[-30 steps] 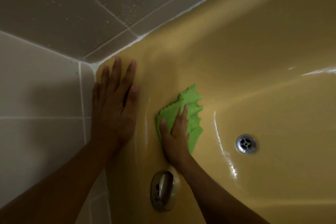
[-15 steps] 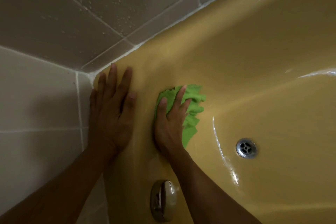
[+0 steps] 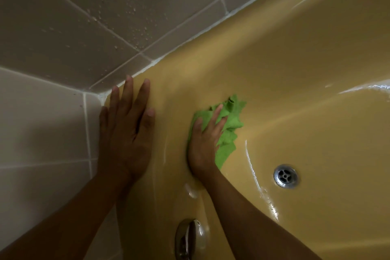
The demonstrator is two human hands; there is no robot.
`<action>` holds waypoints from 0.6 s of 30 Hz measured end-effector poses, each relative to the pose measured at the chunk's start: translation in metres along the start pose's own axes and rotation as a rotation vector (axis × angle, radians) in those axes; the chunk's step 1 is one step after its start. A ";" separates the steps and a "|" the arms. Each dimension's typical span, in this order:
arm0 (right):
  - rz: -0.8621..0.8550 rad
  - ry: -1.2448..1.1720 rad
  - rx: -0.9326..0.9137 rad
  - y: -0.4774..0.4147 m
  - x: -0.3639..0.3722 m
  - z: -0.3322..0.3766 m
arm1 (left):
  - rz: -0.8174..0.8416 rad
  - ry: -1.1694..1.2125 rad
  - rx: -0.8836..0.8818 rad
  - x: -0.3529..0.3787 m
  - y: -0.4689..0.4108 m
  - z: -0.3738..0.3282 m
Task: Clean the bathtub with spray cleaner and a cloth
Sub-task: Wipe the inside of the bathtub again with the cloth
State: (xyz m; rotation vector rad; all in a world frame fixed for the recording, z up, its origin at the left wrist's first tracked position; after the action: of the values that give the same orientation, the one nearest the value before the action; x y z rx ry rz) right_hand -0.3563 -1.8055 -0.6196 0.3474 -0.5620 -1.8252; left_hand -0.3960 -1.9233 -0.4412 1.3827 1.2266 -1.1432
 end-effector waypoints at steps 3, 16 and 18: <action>-0.018 -0.069 0.194 -0.033 -0.007 -0.010 | -0.010 0.009 0.014 0.000 0.000 -0.002; -0.128 -0.274 -0.014 -0.022 -0.021 0.105 | 0.016 0.022 0.200 0.000 -0.004 -0.023; -0.131 -0.242 -0.069 -0.016 -0.018 0.102 | 0.028 0.005 0.236 0.001 -0.007 -0.029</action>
State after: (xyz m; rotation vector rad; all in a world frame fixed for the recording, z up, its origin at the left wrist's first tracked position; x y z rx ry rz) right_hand -0.4142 -1.7643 -0.5431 0.1190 -0.6535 -2.0233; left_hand -0.4016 -1.8941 -0.4390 1.5730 1.0987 -1.2976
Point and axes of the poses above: each hand's wrist, its own y-axis away from the middle knuckle, its own x-axis out of the palm, z = x × y, the point moved 10 cm from there along -y, towards the middle knuckle, and after that the axes turned 1 degree about -y, right-handed, at the moved point
